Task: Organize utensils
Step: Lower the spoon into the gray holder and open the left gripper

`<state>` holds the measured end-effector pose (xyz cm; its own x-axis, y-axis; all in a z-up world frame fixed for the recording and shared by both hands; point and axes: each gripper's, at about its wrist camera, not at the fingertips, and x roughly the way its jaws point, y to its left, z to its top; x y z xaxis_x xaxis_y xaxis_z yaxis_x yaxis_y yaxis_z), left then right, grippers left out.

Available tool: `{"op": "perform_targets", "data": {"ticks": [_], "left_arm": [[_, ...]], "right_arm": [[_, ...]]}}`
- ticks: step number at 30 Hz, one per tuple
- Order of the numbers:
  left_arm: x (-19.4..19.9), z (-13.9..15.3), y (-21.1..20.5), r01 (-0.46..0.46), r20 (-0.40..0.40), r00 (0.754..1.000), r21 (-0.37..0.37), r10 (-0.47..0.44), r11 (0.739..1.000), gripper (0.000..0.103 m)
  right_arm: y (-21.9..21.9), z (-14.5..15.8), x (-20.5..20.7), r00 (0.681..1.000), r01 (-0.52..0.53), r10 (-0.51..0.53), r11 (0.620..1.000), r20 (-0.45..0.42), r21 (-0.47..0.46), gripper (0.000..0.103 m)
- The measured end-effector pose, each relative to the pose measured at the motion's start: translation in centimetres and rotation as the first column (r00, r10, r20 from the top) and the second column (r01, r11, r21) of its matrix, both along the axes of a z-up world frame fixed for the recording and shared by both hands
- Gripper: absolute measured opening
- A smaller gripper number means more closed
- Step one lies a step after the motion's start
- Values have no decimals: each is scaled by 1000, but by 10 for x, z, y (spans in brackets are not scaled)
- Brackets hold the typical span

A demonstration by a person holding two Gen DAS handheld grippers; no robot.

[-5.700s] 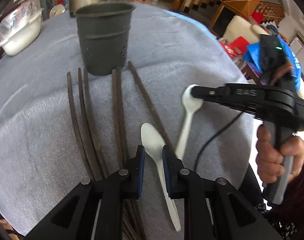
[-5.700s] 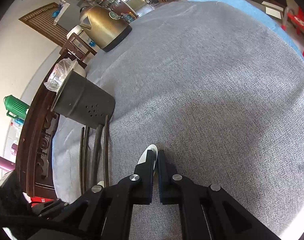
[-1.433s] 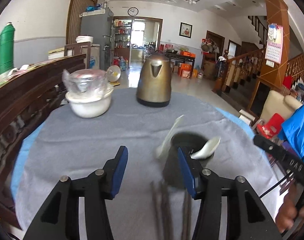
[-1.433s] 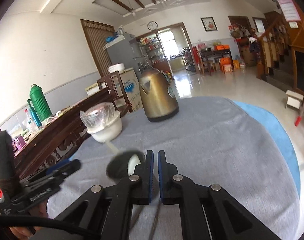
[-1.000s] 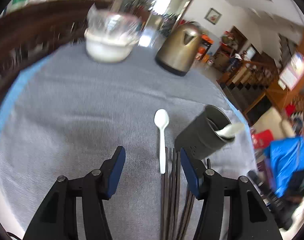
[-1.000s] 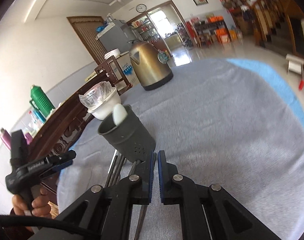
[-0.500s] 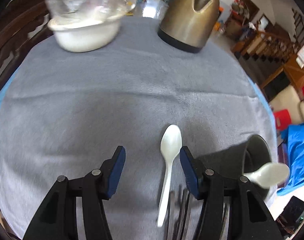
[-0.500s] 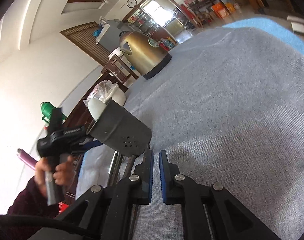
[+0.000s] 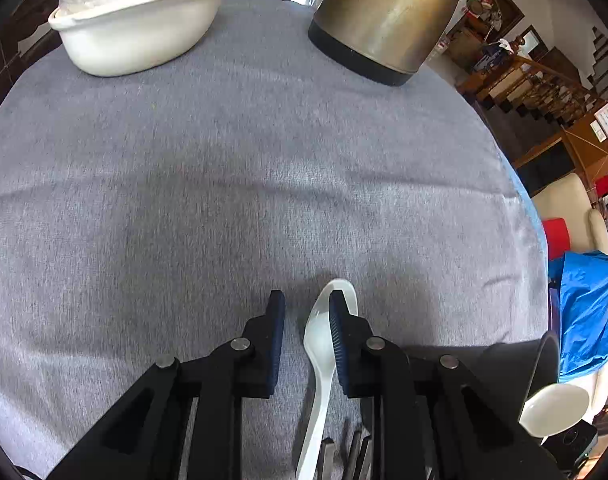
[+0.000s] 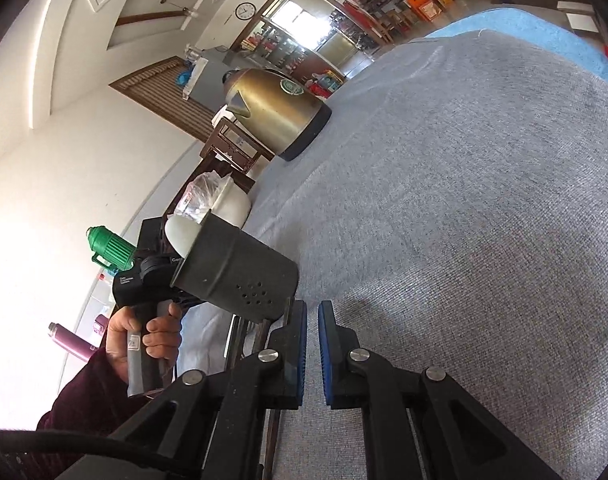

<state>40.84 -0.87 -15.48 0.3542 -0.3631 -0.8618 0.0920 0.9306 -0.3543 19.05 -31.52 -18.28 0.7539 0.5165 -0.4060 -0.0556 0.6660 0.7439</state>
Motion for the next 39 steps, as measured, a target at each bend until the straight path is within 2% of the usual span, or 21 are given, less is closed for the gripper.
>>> {"op": "perform_targets", "data": {"ticks": [2, 4, 7, 13, 18, 22, 25, 29, 32, 35, 36, 38, 39], "left_arm": [[0, 0, -2, 5, 7, 1000, -4, -5, 1000, 23], [-1, -1, -6, 21, 24, 999, 12, -22, 1000, 13], [-4, -2, -9, 34, 44, 998, 19, -35, 999, 5], [-12, 3, 2, 2, 100, 995, 23, -4, 1000, 1], [-26, 28, 20, -51, 173, 984, -8, 51, 999, 1], [-40, 64, 31, -96, 266, 959, -20, 97, 995, 1], [-56, 100, 33, -132, 374, 918, -27, 132, 991, 1], [-84, 145, 20, -169, 523, 837, -38, 164, 985, 1], [-102, 164, -3, -220, 646, 746, 8, 164, 975, 1], [-113, 165, -28, -279, 728, 672, 76, 138, 957, 1], [-115, 165, -34, -306, 755, 644, 106, 124, 946, 1], [-121, 159, -51, -367, 816, 573, 178, 71, 913, 1], [-122, 154, -57, -380, 828, 558, 199, 52, 903, 1]], "right_arm": [[0, -1, 1, 1000, 2, -2, 1000, -4, 2, 9], [-1, -2, 2, 1000, 7, -7, 1000, -14, -2, 9], [-1, -2, 1, 1000, 18, -19, 1000, -15, -14, 9], [4, 2, 1, 1000, 23, -24, 998, -10, -61, 9], [5, 2, 0, 1000, 27, -28, 996, -11, -82, 9], [6, 2, 0, 999, 32, -33, 996, -8, -89, 9], [7, 2, -1, 999, 35, -36, 995, -7, -98, 9], [8, 2, -1, 999, 37, -38, 993, -7, -109, 9], [9, 3, -1, 999, 42, -43, 993, -6, -113, 9], [8, 3, -1, 999, 42, -43, 992, -5, -117, 9], [8, 3, -2, 999, 41, -42, 992, -4, -118, 9], [9, 3, -2, 999, 39, -40, 992, -5, -121, 9], [9, 3, -1, 999, 37, -37, 992, -5, -121, 9]]}}
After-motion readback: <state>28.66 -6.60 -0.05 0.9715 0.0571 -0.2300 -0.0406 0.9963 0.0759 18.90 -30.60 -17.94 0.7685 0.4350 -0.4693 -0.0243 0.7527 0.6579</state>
